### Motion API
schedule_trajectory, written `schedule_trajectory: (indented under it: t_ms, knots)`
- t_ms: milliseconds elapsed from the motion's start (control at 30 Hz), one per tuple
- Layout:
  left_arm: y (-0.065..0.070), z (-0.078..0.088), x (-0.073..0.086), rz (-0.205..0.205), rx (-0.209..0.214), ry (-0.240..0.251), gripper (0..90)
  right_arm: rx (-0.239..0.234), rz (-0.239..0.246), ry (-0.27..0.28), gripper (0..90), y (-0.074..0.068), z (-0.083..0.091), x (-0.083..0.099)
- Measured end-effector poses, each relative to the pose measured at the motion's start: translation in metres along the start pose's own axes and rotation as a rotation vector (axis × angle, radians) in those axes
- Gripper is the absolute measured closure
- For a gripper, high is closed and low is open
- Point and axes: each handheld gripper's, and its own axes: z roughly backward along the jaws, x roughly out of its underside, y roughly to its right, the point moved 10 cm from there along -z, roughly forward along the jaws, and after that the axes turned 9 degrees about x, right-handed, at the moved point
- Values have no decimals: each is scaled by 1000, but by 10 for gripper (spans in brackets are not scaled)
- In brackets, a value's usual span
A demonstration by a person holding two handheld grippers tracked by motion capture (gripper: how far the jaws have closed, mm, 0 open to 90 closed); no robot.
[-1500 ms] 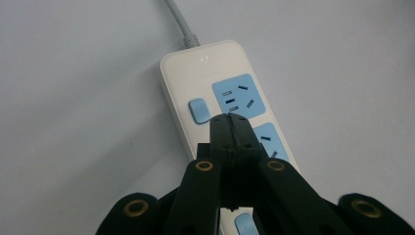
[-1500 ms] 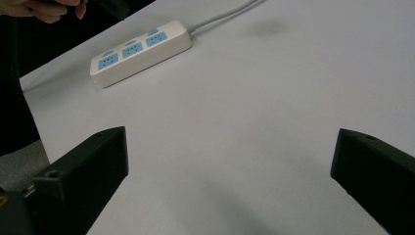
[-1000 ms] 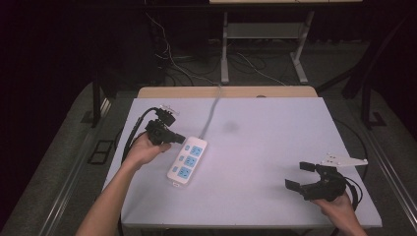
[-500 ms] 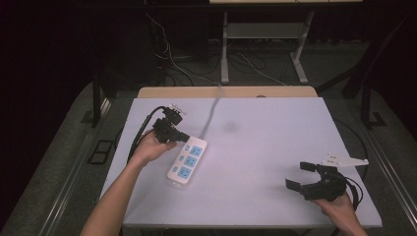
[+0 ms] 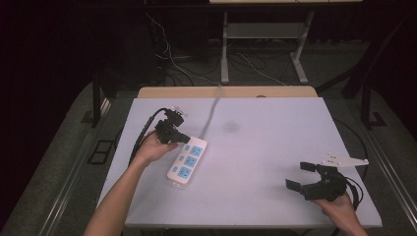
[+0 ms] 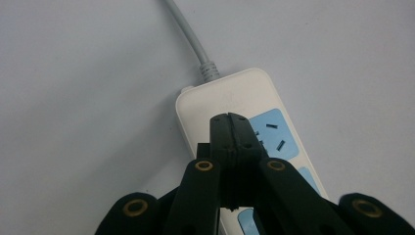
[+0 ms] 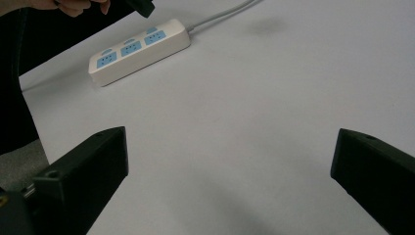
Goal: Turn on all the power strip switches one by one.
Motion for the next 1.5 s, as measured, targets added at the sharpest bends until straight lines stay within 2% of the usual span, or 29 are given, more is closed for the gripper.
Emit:
schedule_trajectory:
  t_ms: [433,900,1200,1433,1500]
  knots:
    - [-1,-13,8,13,15,-11,897,2,-1,-2,6,0,0,0]
    - [-2,-13,9,36,39,15,898,1,-1,-1,6,0,0,0]
    - [-2,-14,10,28,37,8,900,0,2,1,6,0,1,0]
    - [-2,-15,10,36,38,5,900,0,2,2,6,0,1,0]
    - [-3,-15,11,44,51,8,900,0,3,1,5,0,1,0]
